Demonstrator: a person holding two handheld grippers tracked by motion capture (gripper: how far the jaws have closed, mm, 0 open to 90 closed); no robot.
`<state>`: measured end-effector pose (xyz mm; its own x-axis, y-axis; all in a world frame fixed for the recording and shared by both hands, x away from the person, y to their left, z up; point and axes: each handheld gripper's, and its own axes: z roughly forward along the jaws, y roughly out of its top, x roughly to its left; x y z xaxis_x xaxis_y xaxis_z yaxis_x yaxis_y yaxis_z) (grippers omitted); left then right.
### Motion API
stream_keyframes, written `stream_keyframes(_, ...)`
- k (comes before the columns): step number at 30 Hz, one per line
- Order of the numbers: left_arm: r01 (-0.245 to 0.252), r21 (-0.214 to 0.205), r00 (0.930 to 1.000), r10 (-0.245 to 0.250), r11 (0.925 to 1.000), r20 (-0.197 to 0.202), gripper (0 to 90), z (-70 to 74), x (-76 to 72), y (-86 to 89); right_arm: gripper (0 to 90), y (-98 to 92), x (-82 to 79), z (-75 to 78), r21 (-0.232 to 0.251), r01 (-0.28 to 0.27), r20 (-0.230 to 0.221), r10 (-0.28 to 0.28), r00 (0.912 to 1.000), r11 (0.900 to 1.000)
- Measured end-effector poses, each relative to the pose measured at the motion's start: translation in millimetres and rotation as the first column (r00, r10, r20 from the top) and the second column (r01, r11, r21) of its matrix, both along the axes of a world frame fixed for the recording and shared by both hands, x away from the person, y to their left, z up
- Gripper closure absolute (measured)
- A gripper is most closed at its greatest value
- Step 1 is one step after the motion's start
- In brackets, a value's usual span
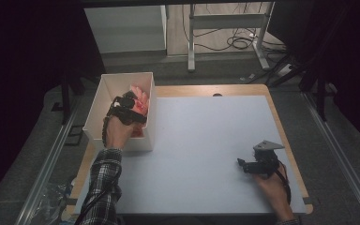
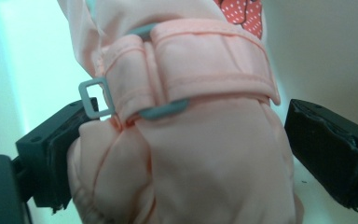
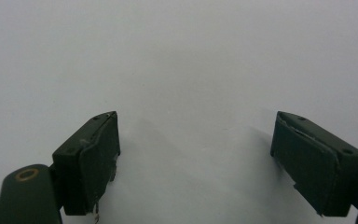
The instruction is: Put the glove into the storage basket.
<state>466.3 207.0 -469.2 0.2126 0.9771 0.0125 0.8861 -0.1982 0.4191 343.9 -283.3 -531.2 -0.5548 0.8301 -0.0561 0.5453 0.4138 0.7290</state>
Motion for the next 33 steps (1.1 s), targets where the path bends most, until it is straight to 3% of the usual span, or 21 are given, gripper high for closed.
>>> stream_keyframes(11,0.031,-0.027,0.9994,-0.03,0.9991,0.018,3.9,2.5,-14.3,1.9,15.9,0.0,0.0,0.0,0.0,0.0,0.0,0.0,1.0,1.0)
stream_keyframes(21,0.059,-0.05,0.9951,-0.054,0.997,0.083,3.3,13.2,-31.0,4.6,15.9,0.0,-0.1,0.0,-0.001,0.0,0.0,0.0,1.0,1.0)
stream_keyframes(33,0.094,-0.058,0.9845,-0.084,0.9939,0.154,3.0,26.2,-46.6,6.1,15.9,0.2,-0.1,0.0,-0.001,0.001,0.001,-0.001,1.0,1.0)
